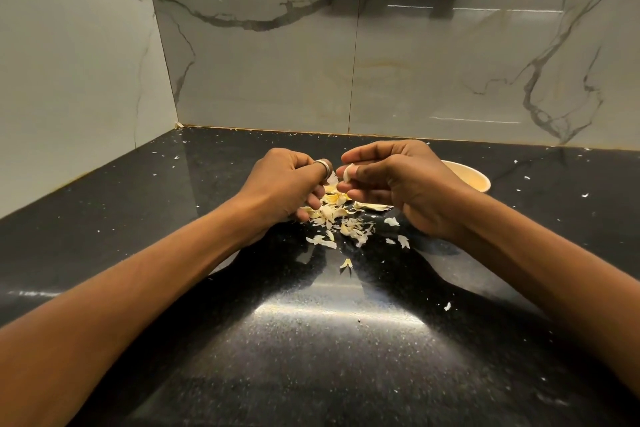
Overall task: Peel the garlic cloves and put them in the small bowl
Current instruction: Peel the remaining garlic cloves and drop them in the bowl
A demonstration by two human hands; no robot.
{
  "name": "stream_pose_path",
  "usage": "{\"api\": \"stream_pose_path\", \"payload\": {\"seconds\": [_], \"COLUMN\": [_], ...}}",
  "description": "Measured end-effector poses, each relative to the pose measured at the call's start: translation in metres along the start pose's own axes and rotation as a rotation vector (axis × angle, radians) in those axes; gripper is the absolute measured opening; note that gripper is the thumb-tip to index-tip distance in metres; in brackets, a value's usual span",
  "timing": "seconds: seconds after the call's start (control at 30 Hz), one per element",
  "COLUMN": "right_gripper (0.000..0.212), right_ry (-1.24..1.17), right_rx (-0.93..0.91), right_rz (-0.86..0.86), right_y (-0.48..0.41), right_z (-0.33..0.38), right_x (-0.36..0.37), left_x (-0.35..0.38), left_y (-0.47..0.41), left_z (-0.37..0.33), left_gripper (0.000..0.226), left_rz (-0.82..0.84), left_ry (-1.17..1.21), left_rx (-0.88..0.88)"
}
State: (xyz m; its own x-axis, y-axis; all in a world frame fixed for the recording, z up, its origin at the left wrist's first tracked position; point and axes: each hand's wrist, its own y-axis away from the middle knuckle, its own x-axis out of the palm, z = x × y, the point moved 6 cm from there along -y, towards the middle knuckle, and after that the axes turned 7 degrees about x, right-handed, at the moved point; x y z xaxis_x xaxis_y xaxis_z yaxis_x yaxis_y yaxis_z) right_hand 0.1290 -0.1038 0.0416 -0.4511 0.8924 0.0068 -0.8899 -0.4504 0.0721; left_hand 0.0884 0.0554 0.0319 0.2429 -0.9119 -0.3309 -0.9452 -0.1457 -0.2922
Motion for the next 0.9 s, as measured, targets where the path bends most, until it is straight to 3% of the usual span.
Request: {"api": "stream_pose_path", "payload": {"seconds": [0.3,0.73,0.9], "right_gripper": [0.021,0.018,0.018], "right_ry": [-0.042,-0.057,-0.072], "right_rx": [0.013,-0.025,-0.026], "right_rz": [-0.025,-0.005,0.007], "right_y": [0.001,0.000,0.002], "right_z": [0.002,0.001,0.001], "right_x": [-0.002,0.001,0.003], "left_x": [-0.004,-0.003,-0.004], "left_y": [0.001,0.001,0.003], "left_z": [-0.007,-0.014,-0.018], "left_gripper": [0.002,0.019,0.014], "left_rz": [-0.023,-0.047,-0.079], "left_ry": [-0.054,-0.166,-0.259], "left_rx": [0.118,0.270,0.350]}}
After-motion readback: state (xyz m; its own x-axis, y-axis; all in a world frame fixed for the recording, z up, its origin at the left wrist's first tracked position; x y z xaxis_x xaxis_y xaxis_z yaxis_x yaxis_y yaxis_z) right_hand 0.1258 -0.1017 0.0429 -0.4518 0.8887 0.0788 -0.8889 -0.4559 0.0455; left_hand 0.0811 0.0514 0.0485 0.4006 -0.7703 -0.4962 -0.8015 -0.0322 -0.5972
